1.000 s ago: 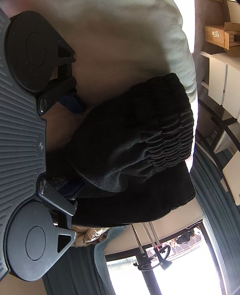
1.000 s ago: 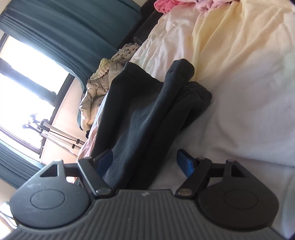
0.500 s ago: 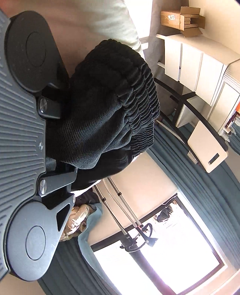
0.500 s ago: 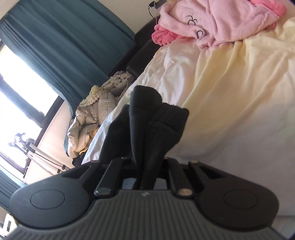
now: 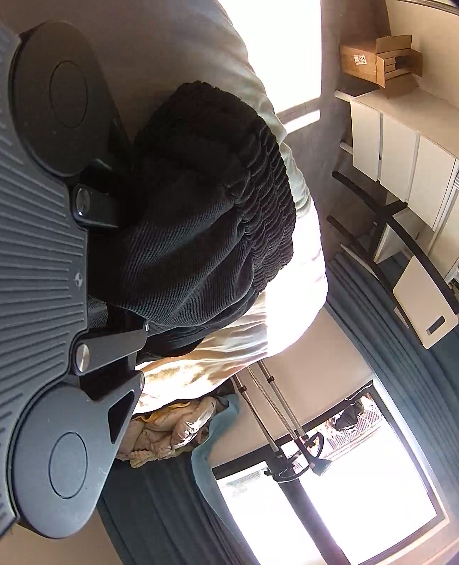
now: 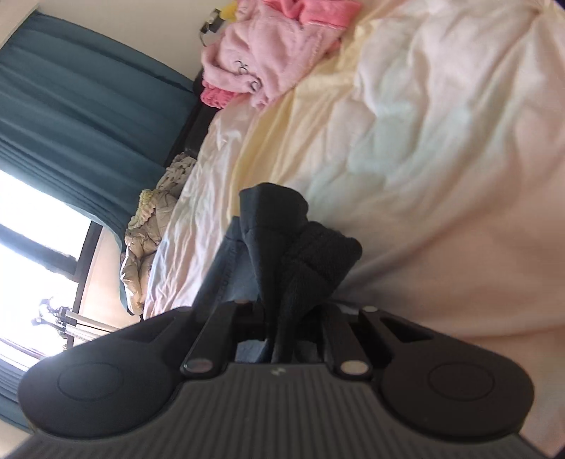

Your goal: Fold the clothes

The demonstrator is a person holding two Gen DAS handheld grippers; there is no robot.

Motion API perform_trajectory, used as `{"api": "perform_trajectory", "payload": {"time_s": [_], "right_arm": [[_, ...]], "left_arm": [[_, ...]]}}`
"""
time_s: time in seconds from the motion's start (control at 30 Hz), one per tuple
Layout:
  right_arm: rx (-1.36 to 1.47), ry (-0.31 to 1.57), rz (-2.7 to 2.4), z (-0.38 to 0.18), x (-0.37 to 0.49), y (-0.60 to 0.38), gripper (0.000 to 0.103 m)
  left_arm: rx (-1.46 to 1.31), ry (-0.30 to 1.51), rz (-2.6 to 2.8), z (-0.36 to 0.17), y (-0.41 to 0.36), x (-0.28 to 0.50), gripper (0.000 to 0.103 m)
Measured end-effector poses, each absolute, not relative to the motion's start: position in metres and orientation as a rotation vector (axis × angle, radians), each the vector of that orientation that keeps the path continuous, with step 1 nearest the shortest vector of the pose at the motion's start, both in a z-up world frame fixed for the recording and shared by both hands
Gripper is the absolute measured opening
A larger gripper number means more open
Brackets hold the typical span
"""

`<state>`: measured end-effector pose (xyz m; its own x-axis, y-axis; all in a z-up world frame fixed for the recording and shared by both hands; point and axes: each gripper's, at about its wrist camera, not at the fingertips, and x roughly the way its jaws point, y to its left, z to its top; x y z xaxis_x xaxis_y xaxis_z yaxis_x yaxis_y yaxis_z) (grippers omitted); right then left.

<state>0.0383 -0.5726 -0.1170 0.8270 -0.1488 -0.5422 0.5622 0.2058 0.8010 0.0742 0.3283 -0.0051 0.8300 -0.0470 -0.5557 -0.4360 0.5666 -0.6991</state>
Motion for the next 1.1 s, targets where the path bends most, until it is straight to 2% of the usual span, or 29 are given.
{"api": "perform_trajectory", "payload": {"time_s": [0.1,0.17,0.23,0.27,0.3,0.37,0.43,0.47,0.5,0.57,0.73,1.1], "right_arm": [[1.243,0.384,-0.516,-0.123,0.038,-0.567,0.009],[1.24,0.359,-0.521,-0.127,0.037,-0.561,0.01],[1.293,0.327,-0.518,-0.136,0.032,-0.559,0.012],[1.304,0.327,-0.514,-0.139,0.031,-0.56,0.014],[1.307,0.335,-0.508,-0.14,0.031,-0.562,0.015],[1.298,0.351,-0.499,-0.14,0.031,-0.565,0.022],[1.289,0.361,-0.492,-0.139,0.032,-0.566,0.023],[1.283,0.366,-0.493,-0.137,0.032,-0.565,0.027],[1.271,0.374,-0.49,-0.135,0.033,-0.563,0.03],[1.241,0.384,-0.476,-0.13,0.035,-0.56,0.038],[1.207,0.387,-0.44,-0.129,0.041,-0.552,0.048],[1.217,0.337,-0.346,-0.145,0.056,-0.548,0.054]], "left_arm": [[-0.93,0.493,0.228,-0.018,0.325,0.064,0.023],[-0.917,0.488,0.227,-0.018,0.322,0.058,0.03],[-0.894,0.503,0.224,-0.012,0.319,0.052,0.044],[-0.85,0.515,0.224,-0.005,0.316,0.048,0.058],[-0.806,0.526,0.223,0.002,0.313,0.044,0.065],[-0.704,0.544,0.224,0.018,0.304,0.033,0.07],[-0.592,0.548,0.264,0.033,0.291,0.02,0.079],[-0.531,0.528,0.319,0.041,0.283,0.012,0.088],[-0.484,0.493,0.343,0.049,0.276,0.006,0.091],[-0.415,0.442,0.335,0.063,0.262,-0.003,0.091],[-0.285,0.438,0.283,0.079,0.213,0.005,0.091],[-0.181,0.522,0.107,0.036,0.088,0.072,0.092]]}}
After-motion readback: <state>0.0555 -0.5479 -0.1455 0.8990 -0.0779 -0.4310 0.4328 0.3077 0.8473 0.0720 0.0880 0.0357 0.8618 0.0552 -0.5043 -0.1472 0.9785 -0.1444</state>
